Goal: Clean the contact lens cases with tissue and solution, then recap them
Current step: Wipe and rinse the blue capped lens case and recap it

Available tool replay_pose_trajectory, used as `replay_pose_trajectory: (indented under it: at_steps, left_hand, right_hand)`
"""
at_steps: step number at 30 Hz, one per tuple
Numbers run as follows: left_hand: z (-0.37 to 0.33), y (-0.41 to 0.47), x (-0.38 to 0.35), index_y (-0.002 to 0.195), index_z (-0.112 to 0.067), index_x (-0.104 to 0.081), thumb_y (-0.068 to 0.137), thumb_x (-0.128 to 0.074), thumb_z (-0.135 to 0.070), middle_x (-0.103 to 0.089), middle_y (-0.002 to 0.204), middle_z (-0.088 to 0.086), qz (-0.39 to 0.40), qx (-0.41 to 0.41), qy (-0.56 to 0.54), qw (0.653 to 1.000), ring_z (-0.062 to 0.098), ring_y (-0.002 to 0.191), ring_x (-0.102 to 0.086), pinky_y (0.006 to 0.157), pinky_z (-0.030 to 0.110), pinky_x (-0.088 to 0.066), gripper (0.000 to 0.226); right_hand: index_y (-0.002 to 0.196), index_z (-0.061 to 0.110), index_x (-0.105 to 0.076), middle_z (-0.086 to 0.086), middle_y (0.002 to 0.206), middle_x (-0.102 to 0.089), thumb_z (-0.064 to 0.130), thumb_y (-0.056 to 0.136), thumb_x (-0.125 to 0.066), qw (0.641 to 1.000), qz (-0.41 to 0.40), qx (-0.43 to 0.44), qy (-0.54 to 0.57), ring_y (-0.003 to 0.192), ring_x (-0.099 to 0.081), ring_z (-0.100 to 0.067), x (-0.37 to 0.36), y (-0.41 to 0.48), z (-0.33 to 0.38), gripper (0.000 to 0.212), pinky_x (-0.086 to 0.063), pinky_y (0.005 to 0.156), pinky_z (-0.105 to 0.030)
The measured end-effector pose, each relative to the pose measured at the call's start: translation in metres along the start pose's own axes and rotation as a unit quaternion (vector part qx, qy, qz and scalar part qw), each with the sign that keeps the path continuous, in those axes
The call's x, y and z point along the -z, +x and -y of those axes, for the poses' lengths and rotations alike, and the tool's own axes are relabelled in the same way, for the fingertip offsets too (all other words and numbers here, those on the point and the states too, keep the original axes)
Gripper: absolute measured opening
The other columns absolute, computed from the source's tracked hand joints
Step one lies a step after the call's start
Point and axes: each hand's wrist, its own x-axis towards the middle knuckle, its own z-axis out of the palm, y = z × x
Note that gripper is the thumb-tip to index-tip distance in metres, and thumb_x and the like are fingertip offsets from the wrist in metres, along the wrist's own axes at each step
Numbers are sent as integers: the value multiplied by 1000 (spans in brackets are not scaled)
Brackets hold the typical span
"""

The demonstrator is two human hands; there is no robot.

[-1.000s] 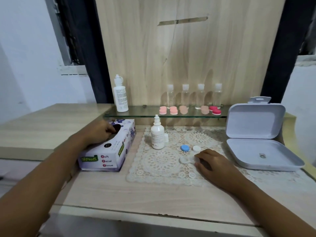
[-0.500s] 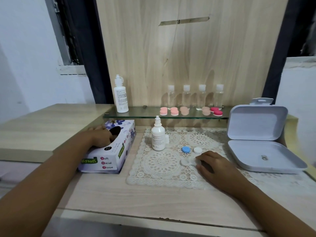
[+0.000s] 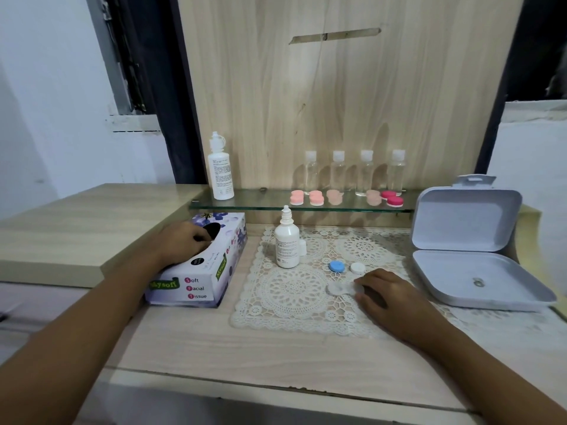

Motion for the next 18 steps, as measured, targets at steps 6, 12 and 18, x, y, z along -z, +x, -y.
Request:
replay_pose_trajectory:
  at_steps: [6, 12, 18]
  left_hand:
    - [-2, -4, -3, 105, -15, -64, 96, -47, -23, -65, 106, 11, -72, 16, -34, 997, 18, 83, -49, 68, 28, -32, 21]
    - [0, -4, -4, 108, -16, -62, 94, -49, -23, -63, 107, 10, -97, 23, -75, 992, 25, 93, -56, 77, 32, -42, 20]
    - [3, -6, 1, 87, -28, -62, 91, -49, -27, -68, 80, 4, -71, 39, -169, 982, 21, 74, -60, 73, 31, -45, 13]
  right_hand:
    - [108, 20, -63, 9, 104, -59, 31, 91, -54, 1000, 3, -2, 0, 94, -52, -8, 0, -1, 0, 23, -32, 72, -15]
    - [106, 19, -64, 6, 100, -60, 30, 91, -54, 1000, -1, 2, 5, 91, -53, -9, 0, -1, -1, 21, -34, 72, -15]
    - [108, 20, -64, 8, 102, -60, 31, 91, -54, 1000, 2, -1, 12, 91, -52, -8, 0, -1, -1, 23, -34, 73, -16]
